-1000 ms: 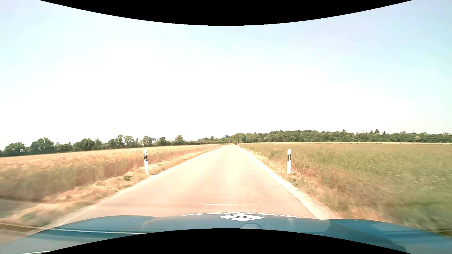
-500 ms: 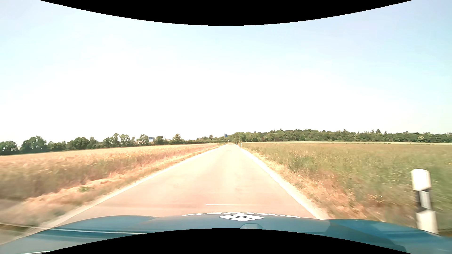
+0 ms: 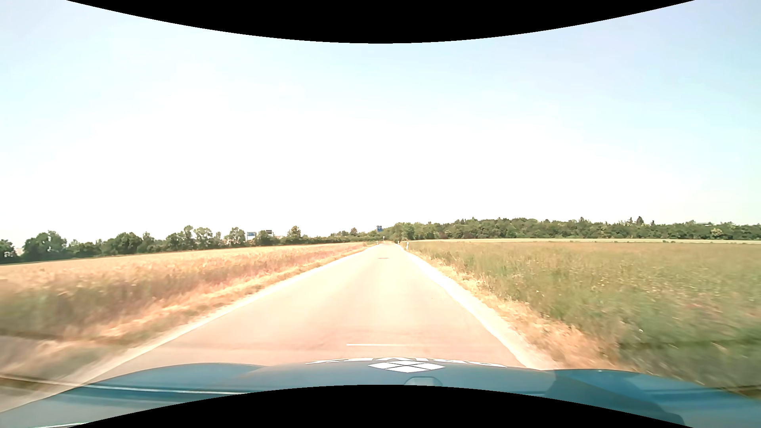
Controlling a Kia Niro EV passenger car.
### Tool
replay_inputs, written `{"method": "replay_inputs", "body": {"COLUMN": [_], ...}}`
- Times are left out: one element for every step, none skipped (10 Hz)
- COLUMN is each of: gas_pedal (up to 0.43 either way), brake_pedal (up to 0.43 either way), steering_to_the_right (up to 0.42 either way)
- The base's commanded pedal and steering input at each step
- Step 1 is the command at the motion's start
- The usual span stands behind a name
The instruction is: Follow the waypoints while adhering to traffic rules and regulations
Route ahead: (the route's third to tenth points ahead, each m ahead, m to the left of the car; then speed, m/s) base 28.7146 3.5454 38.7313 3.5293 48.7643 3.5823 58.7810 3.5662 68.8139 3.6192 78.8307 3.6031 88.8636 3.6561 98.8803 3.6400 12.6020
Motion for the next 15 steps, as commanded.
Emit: {"method": "replay_inputs", "body": {"gas_pedal": [0.169,0.169,0.169,0.169,0.169,0.169,0.169,0.169,0.169,0.169,0.169,0.169,0.169,0.169,0.169], "brake_pedal": [0.0,0.0,0.0,0.0,0.0,0.0,0.0,0.0,0.0,0.0,0.0,0.0,0.0,0.0,0.0], "steering_to_the_right": [-0.004,-0.004,-0.006,-0.006,-0.006,-0.005,-0.003,-0.003,-0.003,-0.003,-0.003,-0.003,-0.003,-0.003,-0.003]}}
